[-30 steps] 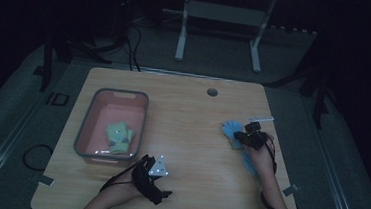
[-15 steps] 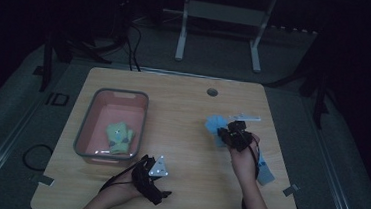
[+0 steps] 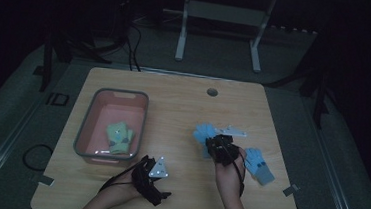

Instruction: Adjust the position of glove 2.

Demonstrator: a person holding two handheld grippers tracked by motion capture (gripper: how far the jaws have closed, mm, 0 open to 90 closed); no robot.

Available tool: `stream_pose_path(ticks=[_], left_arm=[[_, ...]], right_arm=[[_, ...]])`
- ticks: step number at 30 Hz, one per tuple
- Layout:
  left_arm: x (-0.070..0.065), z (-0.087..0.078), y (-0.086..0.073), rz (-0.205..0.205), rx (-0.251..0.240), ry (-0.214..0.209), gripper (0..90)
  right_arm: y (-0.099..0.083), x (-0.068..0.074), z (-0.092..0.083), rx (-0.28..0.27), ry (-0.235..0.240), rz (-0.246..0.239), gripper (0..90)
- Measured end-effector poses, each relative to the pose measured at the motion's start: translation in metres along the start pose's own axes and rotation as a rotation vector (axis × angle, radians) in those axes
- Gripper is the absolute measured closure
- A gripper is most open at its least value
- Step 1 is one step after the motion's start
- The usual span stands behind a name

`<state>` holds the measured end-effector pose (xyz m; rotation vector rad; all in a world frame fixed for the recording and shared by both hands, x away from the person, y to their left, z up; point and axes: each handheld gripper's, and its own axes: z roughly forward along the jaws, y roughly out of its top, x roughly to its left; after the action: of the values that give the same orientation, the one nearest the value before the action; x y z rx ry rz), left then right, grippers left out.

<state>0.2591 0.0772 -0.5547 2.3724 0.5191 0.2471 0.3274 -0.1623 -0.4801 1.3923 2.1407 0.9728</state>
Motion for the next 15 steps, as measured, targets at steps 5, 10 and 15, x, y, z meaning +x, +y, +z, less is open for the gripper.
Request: stream_pose_path(ticks=[5,10,15], left_arm=[[0.001,0.0,0.0,0.004,0.001,0.002,2.5],[0.0,0.0,-0.001,0.011,0.002,-0.002,2.5],[0.0,0.0,0.0,0.011,0.003,-0.004,2.5]], right_arm=[[-0.015,0.002,0.008,0.031,-0.014,0.024,85.1],[-0.028,0.009,0.016,0.053,-0.014,0.037,85.1],[-0.037,0.013,0.025,0.072,-0.009,0.043,85.0]])
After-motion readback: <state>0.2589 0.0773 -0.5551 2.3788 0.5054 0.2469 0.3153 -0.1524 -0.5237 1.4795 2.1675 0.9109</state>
